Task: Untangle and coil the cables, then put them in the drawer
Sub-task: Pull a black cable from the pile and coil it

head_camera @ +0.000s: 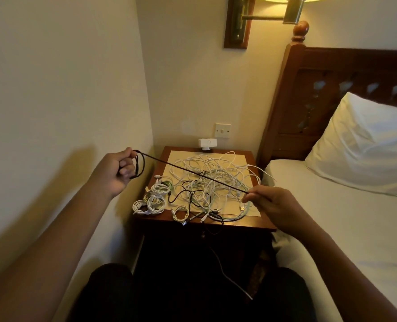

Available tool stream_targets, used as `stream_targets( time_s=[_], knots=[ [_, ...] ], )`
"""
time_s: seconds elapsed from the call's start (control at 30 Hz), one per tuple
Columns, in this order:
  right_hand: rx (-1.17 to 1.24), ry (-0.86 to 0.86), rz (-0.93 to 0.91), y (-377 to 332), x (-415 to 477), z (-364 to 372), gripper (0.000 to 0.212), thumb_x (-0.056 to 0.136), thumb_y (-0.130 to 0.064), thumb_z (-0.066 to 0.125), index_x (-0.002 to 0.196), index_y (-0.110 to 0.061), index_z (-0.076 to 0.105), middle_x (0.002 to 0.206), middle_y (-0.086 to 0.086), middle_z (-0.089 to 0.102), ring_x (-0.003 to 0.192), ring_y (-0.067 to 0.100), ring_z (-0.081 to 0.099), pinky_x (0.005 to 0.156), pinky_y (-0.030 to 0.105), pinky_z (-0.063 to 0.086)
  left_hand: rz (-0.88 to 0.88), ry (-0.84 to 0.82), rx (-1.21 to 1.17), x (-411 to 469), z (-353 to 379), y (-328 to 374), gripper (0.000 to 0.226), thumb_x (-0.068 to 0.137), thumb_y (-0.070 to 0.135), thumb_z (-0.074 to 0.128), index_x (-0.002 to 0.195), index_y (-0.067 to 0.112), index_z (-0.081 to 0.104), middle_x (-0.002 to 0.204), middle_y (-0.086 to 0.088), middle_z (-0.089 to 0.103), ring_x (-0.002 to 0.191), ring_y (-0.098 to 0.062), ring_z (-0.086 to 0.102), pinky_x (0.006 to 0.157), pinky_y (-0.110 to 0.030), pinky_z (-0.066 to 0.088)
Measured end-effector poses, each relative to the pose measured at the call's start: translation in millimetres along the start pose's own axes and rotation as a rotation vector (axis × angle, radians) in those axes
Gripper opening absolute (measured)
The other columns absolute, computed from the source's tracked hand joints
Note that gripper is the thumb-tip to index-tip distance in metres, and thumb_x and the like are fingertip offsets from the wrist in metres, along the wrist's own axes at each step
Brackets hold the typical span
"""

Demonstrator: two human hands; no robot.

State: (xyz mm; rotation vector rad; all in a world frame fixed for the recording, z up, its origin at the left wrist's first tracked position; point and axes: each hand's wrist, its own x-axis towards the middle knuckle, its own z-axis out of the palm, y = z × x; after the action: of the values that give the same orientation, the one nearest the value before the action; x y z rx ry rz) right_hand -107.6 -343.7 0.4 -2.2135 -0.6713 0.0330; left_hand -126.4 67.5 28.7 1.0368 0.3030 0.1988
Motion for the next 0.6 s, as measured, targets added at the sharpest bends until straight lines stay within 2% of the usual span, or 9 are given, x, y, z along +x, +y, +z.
stream_targets(
  time_s=[0.07, 0.17, 0.23, 0.27, 0.33, 0.4, 0.5, 0.57, 0.6],
  knots=[
    [0.066, 0.013, -0.029, -17.5, -8.7, -18.4, 0.031, 0.094, -0.047, 0.052, 0.097, -0.031, 0.078, 0.086, -0.013, 0.074, 0.083, 0.008, 0.066, 0.067, 0.017, 0.05, -0.024, 0.054, 0.083, 9.4, -13.3, -14.6, 0.028, 0.108, 0.02, 0.047, 0.084, 0.008, 0.054, 0.045, 0.009, 0.03, 0.033, -0.004, 0.027, 0.036, -0.015, 0.023],
    [0.087, -0.026, -0.038, -31.5, -13.2, -38.4, 0.028, 0.097, -0.039, 0.054, 0.091, -0.028, 0.079, 0.076, -0.021, 0.07, 0.072, -0.002, 0.061, 0.059, 0.009, 0.043, -0.024, 0.096, 0.293, 15.8, -29.0, -36.1, 0.029, 0.107, 0.021, 0.051, 0.084, 0.004, 0.058, 0.045, 0.009, 0.031, 0.035, -0.004, 0.026, 0.037, -0.015, 0.023],
    [0.161, -0.081, -0.071, -35.3, -14.2, -43.5, 0.03, 0.1, -0.039, 0.055, 0.085, -0.027, 0.079, 0.066, -0.012, 0.063, 0.06, 0.004, 0.053, 0.053, 0.012, 0.038, -0.017, 0.104, 0.413, 16.4, -32.2, -47.6, 0.029, 0.106, 0.021, 0.053, 0.087, 0.001, 0.061, 0.047, 0.008, 0.031, 0.037, -0.005, 0.025, 0.038, -0.016, 0.022],
    [0.239, -0.109, -0.092, -36.4, -15.2, -45.1, 0.035, 0.099, -0.047, 0.056, 0.084, -0.026, 0.079, 0.063, -0.006, 0.056, 0.056, 0.007, 0.045, 0.051, 0.015, 0.034, -0.013, 0.109, 0.454, 15.3, -30.7, -51.2, 0.029, 0.105, 0.021, 0.054, 0.088, 0.0, 0.062, 0.048, 0.007, 0.031, 0.038, -0.005, 0.025, 0.038, -0.016, 0.022],
    [0.41, -0.13, -0.095, -32.3, -14.7, -48.1, 0.046, 0.093, -0.063, 0.059, 0.084, -0.022, 0.078, 0.064, 0.005, 0.043, 0.056, 0.016, 0.033, 0.049, 0.023, 0.028, 0.001, 0.116, 0.491, 10.6, -24.0, -52.0, 0.028, 0.105, 0.022, 0.055, 0.09, 0.0, 0.064, 0.048, 0.007, 0.032, 0.039, -0.006, 0.026, 0.039, -0.017, 0.023],
    [0.456, -0.079, -0.009, -18.9, -8.7, -52.1, 0.045, 0.093, -0.061, 0.06, 0.086, -0.021, 0.078, 0.065, 0.009, 0.04, 0.058, 0.019, 0.03, 0.051, 0.026, 0.028, 0.015, 0.116, 0.495, 2.1, -16.4, -42.8, 0.029, 0.105, 0.024, 0.055, 0.089, 0.001, 0.064, 0.049, 0.007, 0.032, 0.04, -0.008, 0.027, 0.039, -0.017, 0.024],
    [0.152, -0.035, 0.15, 12.5, 2.2, -53.4, 0.03, 0.103, -0.031, 0.054, 0.086, -0.03, 0.079, 0.066, -0.012, 0.064, 0.069, 0.016, 0.053, 0.061, 0.025, 0.042, -0.026, 0.034, 0.47, -19.1, -6.8, -19.9, 0.03, 0.105, 0.024, 0.054, 0.083, 0.004, 0.061, 0.051, 0.003, 0.033, 0.039, -0.01, 0.029, 0.037, -0.019, 0.026],
    [-0.104, -0.181, 0.237, 25.3, 6.1, -50.2, 0.02, 0.103, -0.026, 0.057, 0.1, -0.035, 0.075, 0.094, -0.02, 0.073, 0.095, 0.014, 0.064, 0.073, 0.02, 0.047, -0.059, -0.067, 0.46, -36.2, 3.5, -7.8, 0.029, 0.103, 0.024, 0.054, 0.081, 0.005, 0.058, 0.055, -0.001, 0.031, 0.038, -0.011, 0.029, 0.036, -0.019, 0.026],
    [-0.191, -0.256, 0.266, 26.1, 7.7, -45.9, 0.018, 0.102, -0.029, 0.06, 0.114, -0.034, 0.072, 0.116, -0.014, 0.072, 0.109, 0.014, 0.063, 0.081, 0.02, 0.048, -0.075, -0.127, 0.46, -43.9, 10.9, -4.3, 0.028, 0.102, 0.024, 0.055, 0.081, 0.005, 0.057, 0.056, -0.001, 0.03, 0.039, -0.011, 0.029, 0.037, -0.02, 0.026]
  ],
)
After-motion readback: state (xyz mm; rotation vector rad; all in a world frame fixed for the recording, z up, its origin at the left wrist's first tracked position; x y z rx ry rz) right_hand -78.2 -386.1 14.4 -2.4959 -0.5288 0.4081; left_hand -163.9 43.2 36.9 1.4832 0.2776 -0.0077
